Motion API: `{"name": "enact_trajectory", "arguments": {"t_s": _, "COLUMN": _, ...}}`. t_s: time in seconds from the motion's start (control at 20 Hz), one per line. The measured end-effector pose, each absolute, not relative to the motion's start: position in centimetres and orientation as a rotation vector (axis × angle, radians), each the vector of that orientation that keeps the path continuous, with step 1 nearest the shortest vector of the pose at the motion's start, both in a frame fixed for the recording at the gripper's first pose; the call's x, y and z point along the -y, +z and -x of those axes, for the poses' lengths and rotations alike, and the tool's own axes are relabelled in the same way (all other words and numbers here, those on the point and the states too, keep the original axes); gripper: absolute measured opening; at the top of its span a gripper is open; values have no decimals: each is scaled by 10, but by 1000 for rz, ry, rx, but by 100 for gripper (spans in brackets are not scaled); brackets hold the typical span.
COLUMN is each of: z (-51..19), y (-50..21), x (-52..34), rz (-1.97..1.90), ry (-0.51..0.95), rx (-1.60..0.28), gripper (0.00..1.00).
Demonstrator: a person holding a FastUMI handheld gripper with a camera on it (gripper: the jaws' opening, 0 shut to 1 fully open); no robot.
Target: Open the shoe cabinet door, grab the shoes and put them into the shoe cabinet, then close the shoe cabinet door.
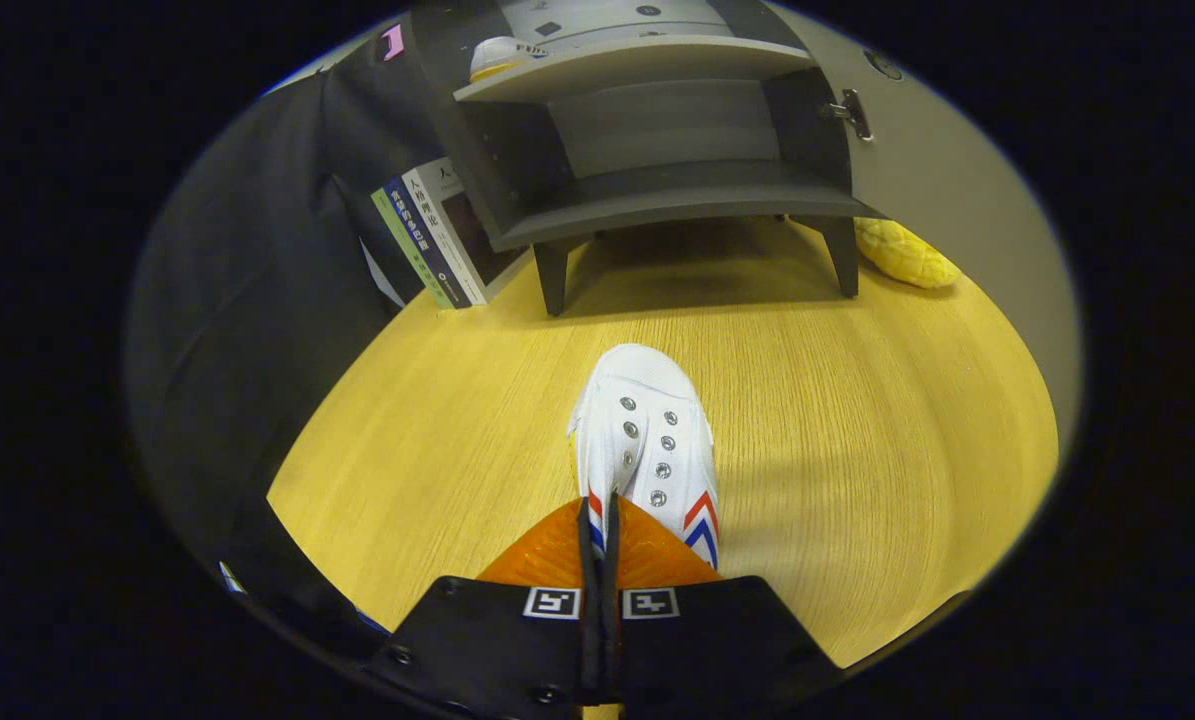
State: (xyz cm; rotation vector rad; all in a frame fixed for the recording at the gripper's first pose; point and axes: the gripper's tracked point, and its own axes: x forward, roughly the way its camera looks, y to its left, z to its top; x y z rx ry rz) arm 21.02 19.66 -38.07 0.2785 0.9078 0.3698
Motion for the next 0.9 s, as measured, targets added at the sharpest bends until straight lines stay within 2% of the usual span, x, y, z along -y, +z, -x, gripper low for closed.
{"name": "enact_trajectory", "arguments": {"t_s": 0.45, "z": -273, "y": -262, "x": -190, "rz": -448, "ry": 395, "rx": -682, "gripper": 1}}
{"name": "enact_trajectory", "arguments": {"t_s": 0.9, "z": -354, "y": -152, "x": -182, "rz": -411, "ry": 415, "rx": -452, "gripper": 1}}
